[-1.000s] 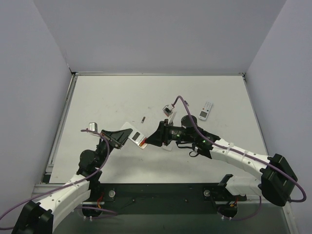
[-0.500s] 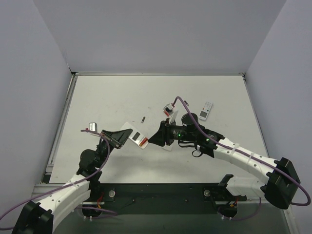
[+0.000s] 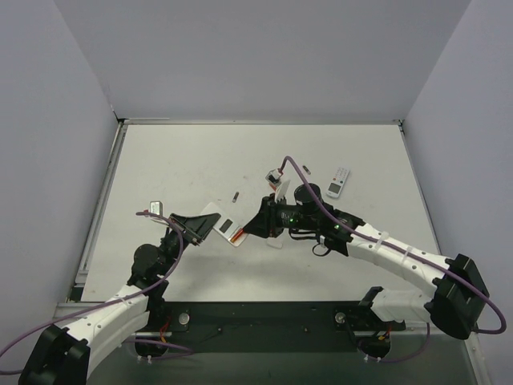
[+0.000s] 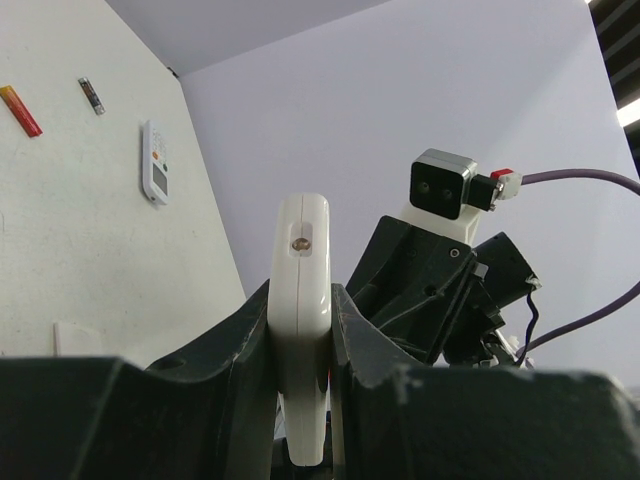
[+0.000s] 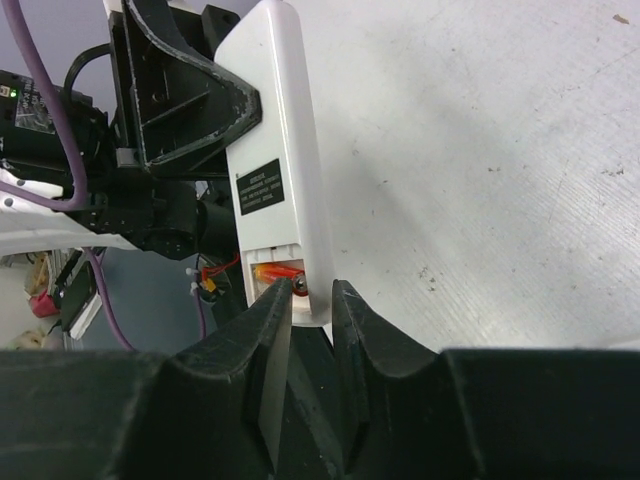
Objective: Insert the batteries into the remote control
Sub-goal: Load the battery into the remote control.
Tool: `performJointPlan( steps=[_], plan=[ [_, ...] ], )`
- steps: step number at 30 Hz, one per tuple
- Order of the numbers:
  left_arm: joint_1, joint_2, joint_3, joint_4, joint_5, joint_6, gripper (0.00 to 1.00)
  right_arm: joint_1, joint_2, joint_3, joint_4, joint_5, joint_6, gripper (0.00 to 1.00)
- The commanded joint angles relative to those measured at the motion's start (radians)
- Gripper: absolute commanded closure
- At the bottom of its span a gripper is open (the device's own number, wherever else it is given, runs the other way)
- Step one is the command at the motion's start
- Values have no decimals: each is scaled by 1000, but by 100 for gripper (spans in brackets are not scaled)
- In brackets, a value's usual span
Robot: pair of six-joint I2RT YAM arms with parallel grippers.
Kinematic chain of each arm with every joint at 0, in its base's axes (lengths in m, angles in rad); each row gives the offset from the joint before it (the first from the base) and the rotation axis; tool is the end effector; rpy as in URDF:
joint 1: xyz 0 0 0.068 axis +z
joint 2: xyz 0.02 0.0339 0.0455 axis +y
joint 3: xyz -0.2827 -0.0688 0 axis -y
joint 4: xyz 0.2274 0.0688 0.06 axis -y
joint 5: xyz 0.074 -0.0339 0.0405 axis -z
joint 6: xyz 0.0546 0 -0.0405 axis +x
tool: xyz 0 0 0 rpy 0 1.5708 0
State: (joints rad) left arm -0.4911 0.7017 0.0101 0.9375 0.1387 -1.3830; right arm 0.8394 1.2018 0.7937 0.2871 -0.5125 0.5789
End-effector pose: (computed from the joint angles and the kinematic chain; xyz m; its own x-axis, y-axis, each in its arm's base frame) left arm 0.1214 -0.0735 0.2283 -0.5350 -0.8173 -0.2141 0.3202 0.0385 -0.9466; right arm 0.1613 0.2198 0.3273 -0.6002 0.0451 -0.7986 -0.7710 0.2332 0.5926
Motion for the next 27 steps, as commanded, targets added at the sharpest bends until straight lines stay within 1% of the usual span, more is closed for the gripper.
performJointPlan(
  steps=[1, 4, 7, 10, 13, 14, 15, 16, 18, 21, 27],
  plan=[
    [2, 2, -41, 99, 21, -14, 100, 4, 24, 39, 41, -4, 1, 84],
    [2, -4, -41, 95, 21, -11, 100, 4, 27, 41, 43, -11, -1, 86],
    [2, -5, -44, 73, 16, -5, 100, 9, 13, 50, 18, -6, -23, 86],
    [0, -10, -45, 38, 13, 9, 100, 16, -11, 78, -61, 37, -75, 85],
    [0, -16, -48, -6, 6, 21, 100, 35, -33, 125, -175, 121, -123, 85],
    [0, -22, -48, -17, -1, 21, 100, 61, -33, 142, -205, 147, -161, 84],
    [2, -24, -50, -34, -5, 22, 100, 75, -33, 175, -270, 210, -178, 84],
    [0, -27, -52, -42, -8, 24, 100, 96, -27, 197, -288, 238, -197, 84],
    [0, -30, -53, -51, -10, 22, 100, 136, -12, 229, -383, 305, -223, 84],
    [2, -30, -50, -51, -7, 19, 100, 170, 18, 272, -437, 359, -228, 84],
    [0, -30, -44, -52, 1, 13, 100, 202, 62, 328, -506, 402, -234, 84]
  ],
)
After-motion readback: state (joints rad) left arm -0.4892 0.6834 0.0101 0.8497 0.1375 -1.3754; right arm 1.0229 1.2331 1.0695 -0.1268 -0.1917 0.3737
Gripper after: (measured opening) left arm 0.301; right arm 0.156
